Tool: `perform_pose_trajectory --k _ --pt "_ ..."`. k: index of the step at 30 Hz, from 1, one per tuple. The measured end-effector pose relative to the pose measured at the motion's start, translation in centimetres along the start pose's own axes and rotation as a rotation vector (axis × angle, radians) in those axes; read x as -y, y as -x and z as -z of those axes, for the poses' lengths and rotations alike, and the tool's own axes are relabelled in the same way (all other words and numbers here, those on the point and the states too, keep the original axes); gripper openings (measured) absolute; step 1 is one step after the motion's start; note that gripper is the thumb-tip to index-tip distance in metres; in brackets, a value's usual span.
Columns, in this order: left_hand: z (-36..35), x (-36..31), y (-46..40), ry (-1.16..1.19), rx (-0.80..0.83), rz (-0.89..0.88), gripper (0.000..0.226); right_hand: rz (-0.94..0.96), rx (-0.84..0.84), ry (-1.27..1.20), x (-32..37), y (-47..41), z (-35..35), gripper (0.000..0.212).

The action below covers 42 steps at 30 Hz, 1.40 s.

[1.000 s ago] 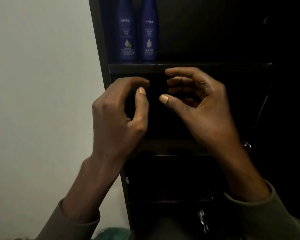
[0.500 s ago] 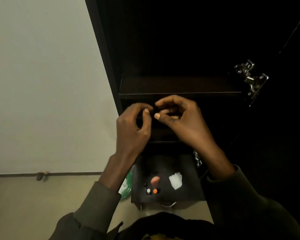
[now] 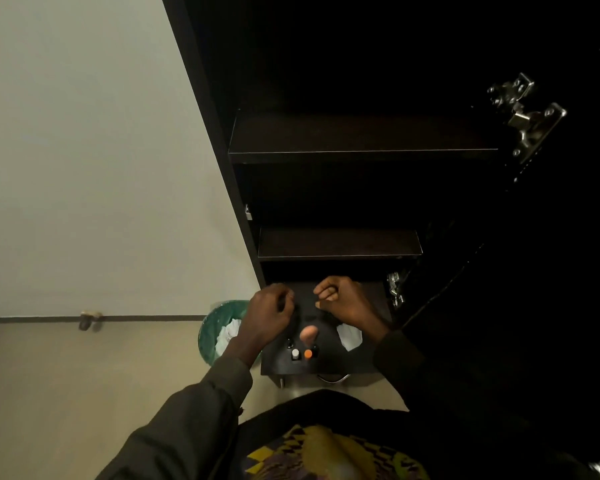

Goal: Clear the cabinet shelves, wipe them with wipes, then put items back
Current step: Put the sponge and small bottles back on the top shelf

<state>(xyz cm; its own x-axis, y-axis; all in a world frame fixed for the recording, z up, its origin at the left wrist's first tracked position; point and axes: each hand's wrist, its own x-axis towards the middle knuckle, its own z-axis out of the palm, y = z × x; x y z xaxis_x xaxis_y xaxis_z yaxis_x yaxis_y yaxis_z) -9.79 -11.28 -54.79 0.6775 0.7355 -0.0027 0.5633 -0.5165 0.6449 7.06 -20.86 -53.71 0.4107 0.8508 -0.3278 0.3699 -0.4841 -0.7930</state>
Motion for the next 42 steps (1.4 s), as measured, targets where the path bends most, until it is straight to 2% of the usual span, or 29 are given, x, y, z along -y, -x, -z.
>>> perform_pose_trajectory --k 4,7,9,12,15,19,28,30,32,34,38,42 --pt "-1.8 1.0 -0.7 -0.062 0.200 0.019 0.009 -0.041 0.033 0.126 -3.1 -1.5 -2.1 0.021" --pt "-3.1 2.2 -0.9 -0.127 0.330 0.013 0.014 -0.005 0.092 0.261 -4.1 -1.7 -3.0 0.026" --pt "-4.1 3.1 -1.1 -0.145 0.365 0.024 0.015 0.011 0.152 0.326 -4.3 -1.8 -3.5 0.028" --pt "-5.3 4.0 -1.6 -0.155 0.415 0.043 0.015 0.005 0.218 0.348 -5.1 -2.3 -4.3 0.050" --pt "-6.6 5.3 -2.2 -0.187 0.469 0.054 0.022 0.037 0.228 0.390 -6.2 -2.7 -5.1 0.050" --pt "-6.7 6.3 -2.6 -0.192 0.475 0.050 0.020 0.087 0.238 0.452 -6.8 -3.8 -5.6 0.050" --pt "-6.1 6.9 -2.6 -0.199 0.533 0.042 0.029 0.107 0.279 0.540 -6.9 -5.0 -6.1 0.020" --pt "-6.4 7.4 -2.6 -0.246 0.563 0.097 0.030 0.106 0.264 0.545 -7.1 -5.0 -6.2 0.020" --pt "-6.7 7.9 -2.3 -0.364 0.573 0.082 0.031 0.108 0.265 0.522 -7.3 -5.1 -6.4 0.023" --pt "-6.9 8.0 -2.0 -0.287 0.569 0.120 0.031 0.120 0.253 0.493 -7.5 -5.3 -6.5 0.031" --pt "-6.6 7.5 -1.5 -0.250 0.573 0.034 0.032 0.161 0.179 0.426 -7.6 -5.2 -6.4 0.048" --pt "-6.6 7.7 -1.5 -0.271 0.549 0.001 0.034 0.178 0.107 0.410 -7.1 -4.8 -5.7 0.034"
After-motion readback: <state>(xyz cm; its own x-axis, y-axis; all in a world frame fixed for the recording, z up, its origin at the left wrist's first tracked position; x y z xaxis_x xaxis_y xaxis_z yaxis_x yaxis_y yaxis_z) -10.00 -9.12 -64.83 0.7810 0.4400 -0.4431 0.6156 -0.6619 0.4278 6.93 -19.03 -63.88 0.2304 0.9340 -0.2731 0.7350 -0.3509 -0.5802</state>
